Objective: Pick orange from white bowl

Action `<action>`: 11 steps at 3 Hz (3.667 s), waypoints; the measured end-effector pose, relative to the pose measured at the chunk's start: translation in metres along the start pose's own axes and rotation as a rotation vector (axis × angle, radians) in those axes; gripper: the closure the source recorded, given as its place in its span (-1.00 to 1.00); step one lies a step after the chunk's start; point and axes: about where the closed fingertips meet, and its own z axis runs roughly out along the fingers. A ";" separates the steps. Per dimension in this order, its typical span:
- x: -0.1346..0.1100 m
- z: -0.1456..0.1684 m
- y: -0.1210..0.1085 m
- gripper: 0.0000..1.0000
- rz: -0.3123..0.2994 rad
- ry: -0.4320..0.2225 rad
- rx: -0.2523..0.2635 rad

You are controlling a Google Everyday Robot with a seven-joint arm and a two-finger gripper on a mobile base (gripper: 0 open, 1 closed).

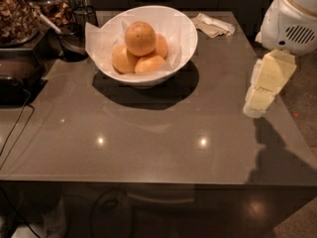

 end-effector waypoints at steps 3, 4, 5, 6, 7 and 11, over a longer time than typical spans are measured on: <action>-0.057 0.016 -0.022 -1.00 -0.025 -0.020 -0.042; -0.079 0.015 -0.033 -1.00 -0.008 -0.070 -0.050; -0.131 0.015 -0.065 -1.00 0.017 -0.121 -0.068; -0.139 0.014 -0.071 -1.00 0.018 -0.151 -0.043; -0.147 0.017 -0.080 -1.00 0.042 -0.195 -0.048; -0.235 0.056 -0.123 -1.00 0.061 -0.275 -0.084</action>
Offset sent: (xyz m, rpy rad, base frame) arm 0.0334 0.0632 -0.0045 -0.0076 0.1593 0.1158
